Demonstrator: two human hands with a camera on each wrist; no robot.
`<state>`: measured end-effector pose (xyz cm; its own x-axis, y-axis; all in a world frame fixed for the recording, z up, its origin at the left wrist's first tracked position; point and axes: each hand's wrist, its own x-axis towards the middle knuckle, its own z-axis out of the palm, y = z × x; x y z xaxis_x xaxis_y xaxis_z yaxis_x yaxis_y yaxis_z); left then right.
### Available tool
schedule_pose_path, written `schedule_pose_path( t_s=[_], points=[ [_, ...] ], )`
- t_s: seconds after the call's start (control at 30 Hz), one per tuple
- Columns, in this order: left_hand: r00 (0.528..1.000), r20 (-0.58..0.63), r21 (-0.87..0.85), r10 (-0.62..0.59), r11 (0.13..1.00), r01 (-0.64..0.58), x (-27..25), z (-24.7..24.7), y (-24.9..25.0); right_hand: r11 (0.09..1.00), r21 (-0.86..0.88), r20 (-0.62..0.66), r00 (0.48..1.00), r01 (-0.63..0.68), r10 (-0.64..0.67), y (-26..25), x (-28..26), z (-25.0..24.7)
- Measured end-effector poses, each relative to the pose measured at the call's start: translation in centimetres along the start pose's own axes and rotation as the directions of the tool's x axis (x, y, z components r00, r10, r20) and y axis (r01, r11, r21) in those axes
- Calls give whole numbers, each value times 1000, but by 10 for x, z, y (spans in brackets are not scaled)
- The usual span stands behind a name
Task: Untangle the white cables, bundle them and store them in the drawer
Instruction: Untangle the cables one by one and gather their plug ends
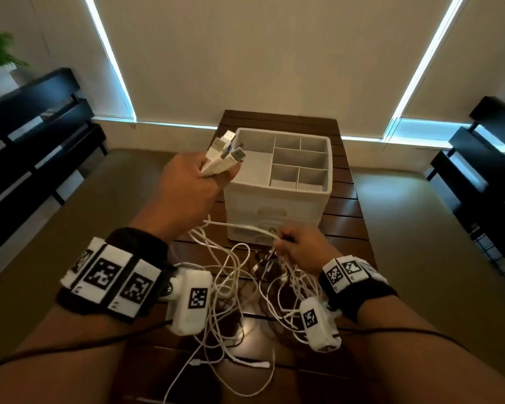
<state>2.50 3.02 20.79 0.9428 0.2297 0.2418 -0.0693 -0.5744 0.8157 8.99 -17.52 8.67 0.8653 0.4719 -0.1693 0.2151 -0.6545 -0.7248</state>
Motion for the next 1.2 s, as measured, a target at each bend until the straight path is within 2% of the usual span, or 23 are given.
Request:
schedule_pose_path(
  t_s=[0.1,0.2,0.3,0.37,0.43,0.5,0.53,0.6,0.63,0.7,0.73,0.8,0.87,0.93,0.97,1.03,1.13,1.2],
  points=[
    [992,124,4,-3,1000,3,-5,17,-5,994,23,-79,991,111,-109,-28,-2,-15],
    [962,271,131,-34,991,-2,-5,48,-15,982,21,-105,977,187,-183,-47,-8,-26],
    [955,289,258,-62,966,-15,-1,61,-22,972,79,-82,973,223,-216,-46,-13,-31],
    [939,336,307,-73,951,-36,2,63,-25,963,165,-23,977,212,-211,-39,-16,-26],
    [918,382,337,-109,941,-29,-1,65,-24,952,222,-23,977,212,-213,-33,-16,-19],
    [907,390,249,-158,967,61,-6,66,-23,954,211,-19,977,212,-212,-24,-12,-13],
    [908,365,139,-207,976,167,-7,64,-21,965,170,-2,980,197,-200,-18,-10,-10],
    [908,268,-115,-320,926,360,-4,54,-12,989,72,41,991,128,-131,-3,-8,-1],
    [913,213,-193,-347,901,388,1,46,-8,995,47,56,994,88,-91,4,-9,2],
    [934,103,-204,-341,912,355,10,29,-8,998,51,81,996,37,-41,14,-9,7],
    [946,49,-144,-319,935,323,12,21,-10,999,48,85,996,26,-30,17,-10,8],
    [969,-13,133,-248,960,247,14,9,-21,999,45,42,999,-4,2,19,-9,6],
    [989,-41,358,-145,922,150,11,5,-25,996,83,-9,999,-31,32,17,-8,2],
    [997,-71,324,-44,944,64,6,12,-18,998,51,-7,999,-43,43,11,-6,-1],
    [999,-52,275,10,962,5,3,19,-13,999,16,13,999,-43,43,7,-5,-1],
    [994,81,220,69,972,-85,-3,40,-5,1000,5,23,1000,-7,6,-2,-4,-3],
    [949,316,370,9,920,-132,-9,73,-15,988,-79,-32,990,134,-137,-17,-3,-9],
    [927,370,375,-62,923,-88,-10,79,-23,968,-161,-56,977,195,-206,-24,-5,-16]
  ],
)
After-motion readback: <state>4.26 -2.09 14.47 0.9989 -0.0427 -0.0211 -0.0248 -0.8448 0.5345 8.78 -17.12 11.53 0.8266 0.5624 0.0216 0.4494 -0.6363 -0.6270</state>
